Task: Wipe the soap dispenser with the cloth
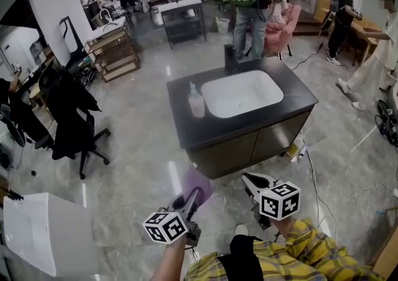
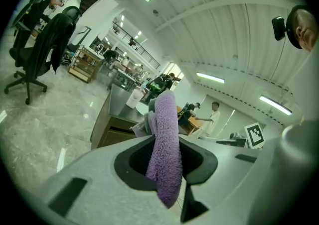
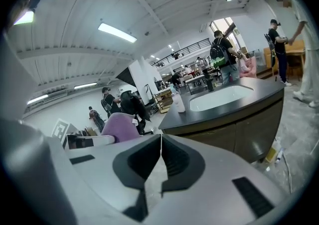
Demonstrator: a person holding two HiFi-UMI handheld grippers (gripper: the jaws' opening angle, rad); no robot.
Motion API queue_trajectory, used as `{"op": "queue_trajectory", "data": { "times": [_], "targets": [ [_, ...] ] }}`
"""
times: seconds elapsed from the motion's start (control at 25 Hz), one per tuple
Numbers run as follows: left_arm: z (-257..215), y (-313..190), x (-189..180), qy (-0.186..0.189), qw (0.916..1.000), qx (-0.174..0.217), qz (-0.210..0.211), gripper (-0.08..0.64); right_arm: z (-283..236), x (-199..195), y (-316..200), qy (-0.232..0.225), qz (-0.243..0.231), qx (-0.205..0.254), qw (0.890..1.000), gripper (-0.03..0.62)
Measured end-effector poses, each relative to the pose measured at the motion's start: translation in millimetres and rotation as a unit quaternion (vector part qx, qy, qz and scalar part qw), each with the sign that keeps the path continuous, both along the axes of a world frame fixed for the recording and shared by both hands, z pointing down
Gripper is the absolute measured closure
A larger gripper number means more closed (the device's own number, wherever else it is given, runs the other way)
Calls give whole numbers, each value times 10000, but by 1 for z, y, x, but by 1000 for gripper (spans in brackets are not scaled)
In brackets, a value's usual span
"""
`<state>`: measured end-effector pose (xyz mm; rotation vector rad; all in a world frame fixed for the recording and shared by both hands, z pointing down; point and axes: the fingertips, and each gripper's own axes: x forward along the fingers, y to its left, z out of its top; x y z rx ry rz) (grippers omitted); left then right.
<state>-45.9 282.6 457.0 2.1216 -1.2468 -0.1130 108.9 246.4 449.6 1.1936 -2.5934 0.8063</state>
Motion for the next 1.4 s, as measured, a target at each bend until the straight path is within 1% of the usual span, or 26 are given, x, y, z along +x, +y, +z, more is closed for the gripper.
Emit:
{"op": "queue_trajectory", "data": {
  "times": [0.24, 0.44, 0.68, 0.92, 1.12, 1.4],
  "targets": [
    [-2, -37, 4, -72, 9997, -20, -211, 484, 2, 9, -40, -55, -154, -34, 9999, 586],
    [-1, -66, 15, -46, 9992, 8, -390, 484, 4, 20, -70, -56, -321, -26, 9995, 586],
    [1, -92, 28, -44, 9985, 55, -547, 484, 5, 32, -95, -47, -507, 17, 9987, 586],
    [3, -109, 42, -48, 9978, -4, -661, 485, 14, 40, -114, -90, -615, -92, 9980, 586],
    [7, -120, 42, -31, 9972, 5, -749, 485, 24, 36, -124, -136, -700, -144, 9973, 586],
    [1, -157, 27, 0, 9968, 111, -790, 485, 24, 29, -154, -153, -684, -91, 9975, 586]
  ]
}}
